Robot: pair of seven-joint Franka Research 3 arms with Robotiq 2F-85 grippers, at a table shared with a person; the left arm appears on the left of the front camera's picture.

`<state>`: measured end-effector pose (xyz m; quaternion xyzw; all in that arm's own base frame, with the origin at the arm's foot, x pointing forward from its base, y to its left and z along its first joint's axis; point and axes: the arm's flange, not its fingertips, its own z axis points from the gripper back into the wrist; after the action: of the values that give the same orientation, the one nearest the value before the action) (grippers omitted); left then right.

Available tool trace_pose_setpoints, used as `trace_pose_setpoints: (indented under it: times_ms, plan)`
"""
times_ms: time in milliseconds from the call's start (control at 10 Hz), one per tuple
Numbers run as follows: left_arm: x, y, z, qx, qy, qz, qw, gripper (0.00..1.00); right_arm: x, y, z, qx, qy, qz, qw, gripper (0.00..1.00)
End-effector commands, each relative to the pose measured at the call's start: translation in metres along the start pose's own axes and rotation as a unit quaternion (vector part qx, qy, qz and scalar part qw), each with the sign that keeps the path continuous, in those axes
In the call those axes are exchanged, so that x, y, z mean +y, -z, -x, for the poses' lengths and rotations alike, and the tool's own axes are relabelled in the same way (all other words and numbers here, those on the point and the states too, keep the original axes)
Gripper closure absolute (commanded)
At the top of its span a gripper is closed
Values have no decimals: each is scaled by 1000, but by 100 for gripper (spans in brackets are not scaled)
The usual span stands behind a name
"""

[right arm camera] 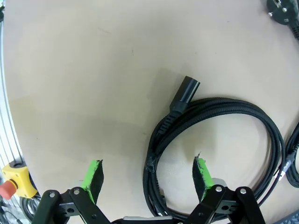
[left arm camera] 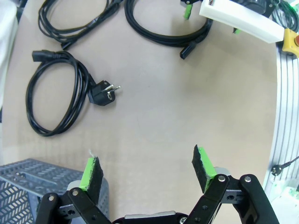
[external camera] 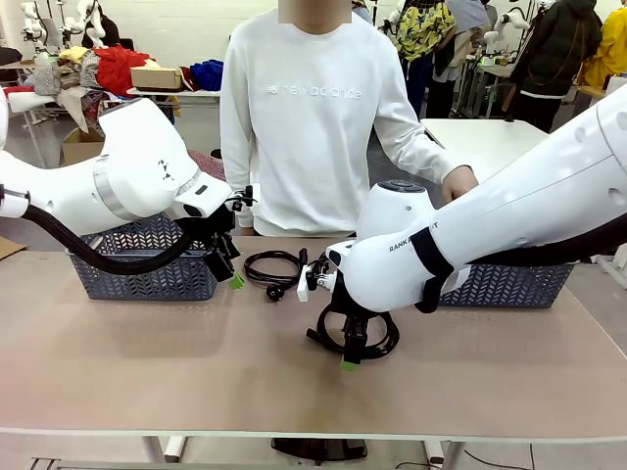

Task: Organize the cables according to human instructions.
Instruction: Pick up a bundle of cables and place it in the basket indicated by the human.

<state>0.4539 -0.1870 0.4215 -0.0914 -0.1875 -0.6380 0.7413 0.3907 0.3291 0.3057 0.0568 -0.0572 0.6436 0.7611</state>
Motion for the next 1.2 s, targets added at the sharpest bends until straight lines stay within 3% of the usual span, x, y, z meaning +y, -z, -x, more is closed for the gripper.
trace_pose_setpoints:
  times_ms: [0,300,1100]
  plan:
    - [0,0,1,-1,0,-2,1000,0,-5,-1,-7,13,5,4,1000,0]
    - [0,0,1,-1,0,-2,1000,0,-7,0,-9,15,7,3,1000,0]
    - [0,0,1,-1,0,-2,1000,0,-11,2,-12,27,21,-4,999,78]
